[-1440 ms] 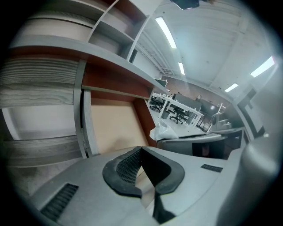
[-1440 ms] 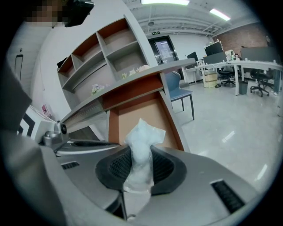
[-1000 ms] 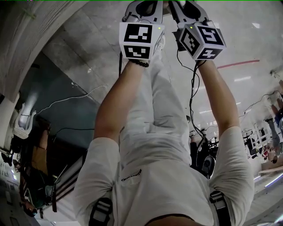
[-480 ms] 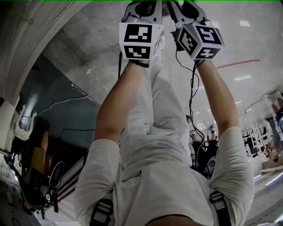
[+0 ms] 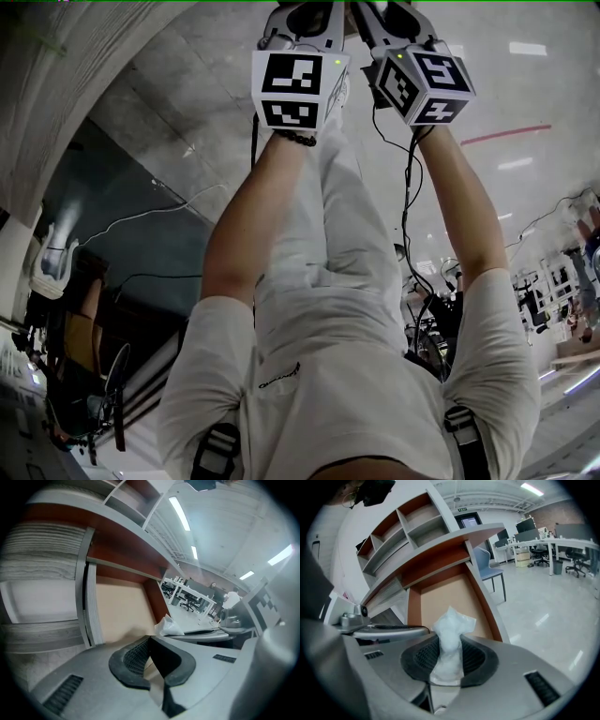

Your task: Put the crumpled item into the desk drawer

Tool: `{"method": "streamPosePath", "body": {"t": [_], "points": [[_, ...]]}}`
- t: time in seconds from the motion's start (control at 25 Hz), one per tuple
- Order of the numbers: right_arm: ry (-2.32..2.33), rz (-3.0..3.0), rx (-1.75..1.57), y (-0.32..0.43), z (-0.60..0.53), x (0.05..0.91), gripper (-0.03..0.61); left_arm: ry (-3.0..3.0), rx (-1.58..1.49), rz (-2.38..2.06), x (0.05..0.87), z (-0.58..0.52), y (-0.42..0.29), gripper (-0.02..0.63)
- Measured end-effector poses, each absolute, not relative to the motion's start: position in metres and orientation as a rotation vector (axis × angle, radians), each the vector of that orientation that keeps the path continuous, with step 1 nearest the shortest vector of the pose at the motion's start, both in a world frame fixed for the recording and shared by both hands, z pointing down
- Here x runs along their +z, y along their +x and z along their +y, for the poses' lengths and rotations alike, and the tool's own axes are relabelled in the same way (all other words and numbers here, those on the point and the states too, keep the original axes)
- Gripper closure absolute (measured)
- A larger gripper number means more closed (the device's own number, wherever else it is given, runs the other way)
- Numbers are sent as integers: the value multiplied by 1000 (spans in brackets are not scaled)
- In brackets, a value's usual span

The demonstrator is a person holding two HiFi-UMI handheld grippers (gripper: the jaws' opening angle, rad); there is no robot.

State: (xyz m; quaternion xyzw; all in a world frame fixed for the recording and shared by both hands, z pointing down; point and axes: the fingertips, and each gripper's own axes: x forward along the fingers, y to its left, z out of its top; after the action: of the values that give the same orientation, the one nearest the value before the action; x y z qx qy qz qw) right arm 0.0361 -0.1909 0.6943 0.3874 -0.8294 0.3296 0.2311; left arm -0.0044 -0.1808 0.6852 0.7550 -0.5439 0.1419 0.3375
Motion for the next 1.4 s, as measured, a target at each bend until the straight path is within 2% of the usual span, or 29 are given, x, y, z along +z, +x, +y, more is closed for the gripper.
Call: {"method": "streamPosePath", "body": {"t": [1.4], "points": [[1082,-2279,918,37,-195,692,472,1968,361,-1431,679,-185,-9,612]]}}
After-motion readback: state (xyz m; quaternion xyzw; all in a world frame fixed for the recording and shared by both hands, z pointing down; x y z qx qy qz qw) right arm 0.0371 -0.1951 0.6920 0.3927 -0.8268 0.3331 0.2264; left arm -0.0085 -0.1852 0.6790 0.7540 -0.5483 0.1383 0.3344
